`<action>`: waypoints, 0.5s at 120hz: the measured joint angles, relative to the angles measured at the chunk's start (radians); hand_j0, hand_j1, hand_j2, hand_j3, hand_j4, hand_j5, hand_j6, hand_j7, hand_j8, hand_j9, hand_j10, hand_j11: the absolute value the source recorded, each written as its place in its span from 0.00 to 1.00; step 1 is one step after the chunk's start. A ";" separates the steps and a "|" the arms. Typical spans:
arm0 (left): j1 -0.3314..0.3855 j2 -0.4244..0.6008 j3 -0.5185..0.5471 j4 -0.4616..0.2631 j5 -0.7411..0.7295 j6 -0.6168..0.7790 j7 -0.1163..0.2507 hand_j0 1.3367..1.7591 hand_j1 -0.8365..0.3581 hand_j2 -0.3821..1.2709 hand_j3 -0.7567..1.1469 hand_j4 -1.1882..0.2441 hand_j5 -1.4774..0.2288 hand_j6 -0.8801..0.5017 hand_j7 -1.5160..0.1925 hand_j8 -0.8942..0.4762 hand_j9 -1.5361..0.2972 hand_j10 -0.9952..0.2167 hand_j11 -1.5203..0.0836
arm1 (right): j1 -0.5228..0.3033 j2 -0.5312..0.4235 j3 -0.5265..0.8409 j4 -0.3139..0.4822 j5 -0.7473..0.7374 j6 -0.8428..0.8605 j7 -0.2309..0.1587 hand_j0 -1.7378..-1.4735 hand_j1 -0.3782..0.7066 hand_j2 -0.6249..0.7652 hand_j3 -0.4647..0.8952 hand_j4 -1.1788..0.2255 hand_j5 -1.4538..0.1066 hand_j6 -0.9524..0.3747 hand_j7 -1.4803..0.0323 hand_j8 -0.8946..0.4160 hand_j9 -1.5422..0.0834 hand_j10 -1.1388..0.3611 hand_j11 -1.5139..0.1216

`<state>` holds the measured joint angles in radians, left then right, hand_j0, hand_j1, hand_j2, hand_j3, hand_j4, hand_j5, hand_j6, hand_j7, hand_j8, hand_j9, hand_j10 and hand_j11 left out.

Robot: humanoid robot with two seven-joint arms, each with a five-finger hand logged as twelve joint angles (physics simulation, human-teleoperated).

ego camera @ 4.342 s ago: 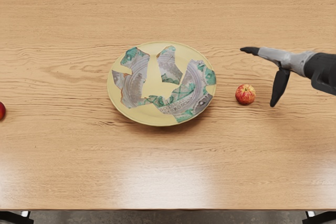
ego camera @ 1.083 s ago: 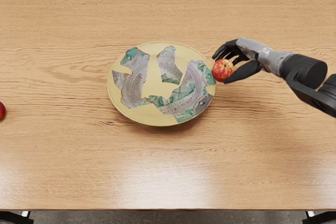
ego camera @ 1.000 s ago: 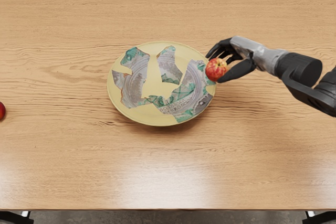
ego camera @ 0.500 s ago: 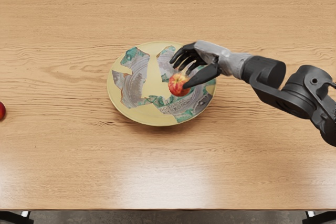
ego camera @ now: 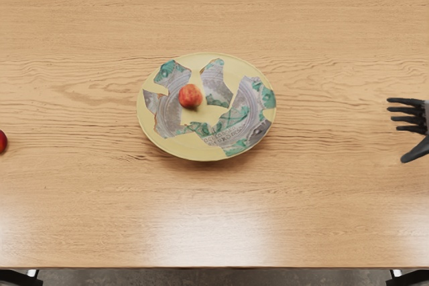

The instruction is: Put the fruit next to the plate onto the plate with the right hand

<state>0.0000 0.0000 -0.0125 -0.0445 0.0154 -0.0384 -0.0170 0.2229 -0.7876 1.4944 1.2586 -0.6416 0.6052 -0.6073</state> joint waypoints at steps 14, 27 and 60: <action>0.000 0.000 0.000 0.000 0.000 0.000 0.000 0.76 0.98 0.23 0.40 0.82 0.86 0.63 0.88 0.64 0.83 0.81 0.94 | -0.018 -0.020 0.061 0.013 0.050 0.004 -0.002 0.30 0.05 0.45 0.34 0.82 0.91 0.70 0.96 0.67 0.93 0.74 0.90; -0.004 0.000 0.000 -0.004 0.000 -0.001 0.000 0.76 0.98 0.23 0.40 0.82 0.86 0.63 0.88 0.64 0.83 0.81 0.94 | -0.006 -0.021 0.064 0.028 0.079 0.005 -0.003 0.30 0.04 0.45 0.34 0.83 0.92 0.71 0.97 0.67 0.94 0.75 0.91; -0.002 0.000 0.001 -0.009 0.000 -0.004 0.000 0.76 0.98 0.23 0.40 0.82 0.86 0.63 0.88 0.64 0.83 0.81 0.94 | 0.088 0.014 -0.006 0.036 0.105 0.006 -0.003 0.30 0.03 0.45 0.34 0.84 0.93 0.71 0.98 0.68 0.95 0.76 0.92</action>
<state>-0.0016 0.0000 -0.0115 -0.0539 0.0154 -0.0422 -0.0169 0.3110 -0.7734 1.4884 1.2944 -0.5363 0.6111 -0.6108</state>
